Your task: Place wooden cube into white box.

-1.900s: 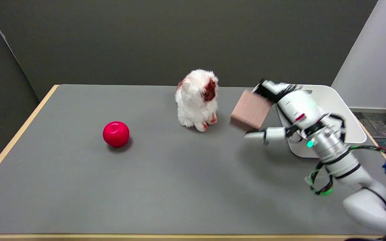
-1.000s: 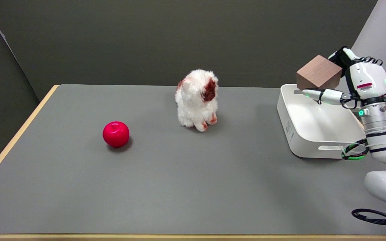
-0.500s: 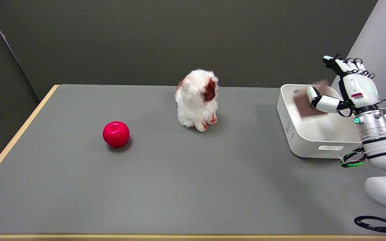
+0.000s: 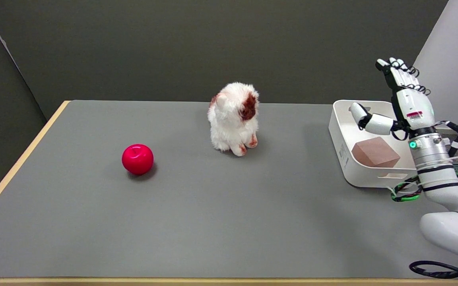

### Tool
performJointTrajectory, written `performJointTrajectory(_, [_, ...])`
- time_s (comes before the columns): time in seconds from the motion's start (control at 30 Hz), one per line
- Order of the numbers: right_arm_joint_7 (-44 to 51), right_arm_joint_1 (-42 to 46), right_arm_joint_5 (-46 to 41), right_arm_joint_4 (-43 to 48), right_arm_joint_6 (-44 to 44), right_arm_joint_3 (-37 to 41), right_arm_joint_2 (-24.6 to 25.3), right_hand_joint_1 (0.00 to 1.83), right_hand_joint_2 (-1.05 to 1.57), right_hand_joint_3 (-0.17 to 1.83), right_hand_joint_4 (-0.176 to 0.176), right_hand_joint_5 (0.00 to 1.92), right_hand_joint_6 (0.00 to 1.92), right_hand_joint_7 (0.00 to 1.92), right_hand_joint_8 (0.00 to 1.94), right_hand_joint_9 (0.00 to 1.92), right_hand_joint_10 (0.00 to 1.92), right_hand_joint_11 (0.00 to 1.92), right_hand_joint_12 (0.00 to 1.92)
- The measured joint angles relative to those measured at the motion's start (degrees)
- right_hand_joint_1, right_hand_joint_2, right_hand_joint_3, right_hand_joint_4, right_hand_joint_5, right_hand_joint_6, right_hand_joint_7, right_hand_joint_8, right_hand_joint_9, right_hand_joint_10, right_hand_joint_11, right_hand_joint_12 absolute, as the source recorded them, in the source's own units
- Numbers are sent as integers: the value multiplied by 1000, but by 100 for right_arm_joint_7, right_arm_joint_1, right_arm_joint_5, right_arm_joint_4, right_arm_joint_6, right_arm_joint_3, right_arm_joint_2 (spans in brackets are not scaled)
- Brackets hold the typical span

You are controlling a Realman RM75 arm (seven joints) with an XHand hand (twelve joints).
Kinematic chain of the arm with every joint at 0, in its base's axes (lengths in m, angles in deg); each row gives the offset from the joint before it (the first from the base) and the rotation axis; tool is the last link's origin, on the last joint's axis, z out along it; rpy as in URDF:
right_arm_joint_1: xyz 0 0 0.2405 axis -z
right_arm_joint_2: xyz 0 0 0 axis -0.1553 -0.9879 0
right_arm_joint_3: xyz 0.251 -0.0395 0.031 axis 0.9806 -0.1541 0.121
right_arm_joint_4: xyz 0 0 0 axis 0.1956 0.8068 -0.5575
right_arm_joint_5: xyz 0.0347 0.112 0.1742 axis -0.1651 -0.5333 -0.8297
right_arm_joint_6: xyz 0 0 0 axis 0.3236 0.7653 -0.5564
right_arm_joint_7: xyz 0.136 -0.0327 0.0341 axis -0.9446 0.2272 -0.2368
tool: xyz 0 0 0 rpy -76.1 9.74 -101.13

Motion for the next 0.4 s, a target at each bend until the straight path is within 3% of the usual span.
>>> performJointTrajectory(0.2, [-8,-78,-9,471,122,-94,42,377,626,927,-17,39,169,-1,16,-1,-1,-1,8])
performJointTrajectory(0.4, [-21,-106,-40,1085,272,-158,27,245,779,987,-35,27,194,-1,7,-1,-1,-1,14])
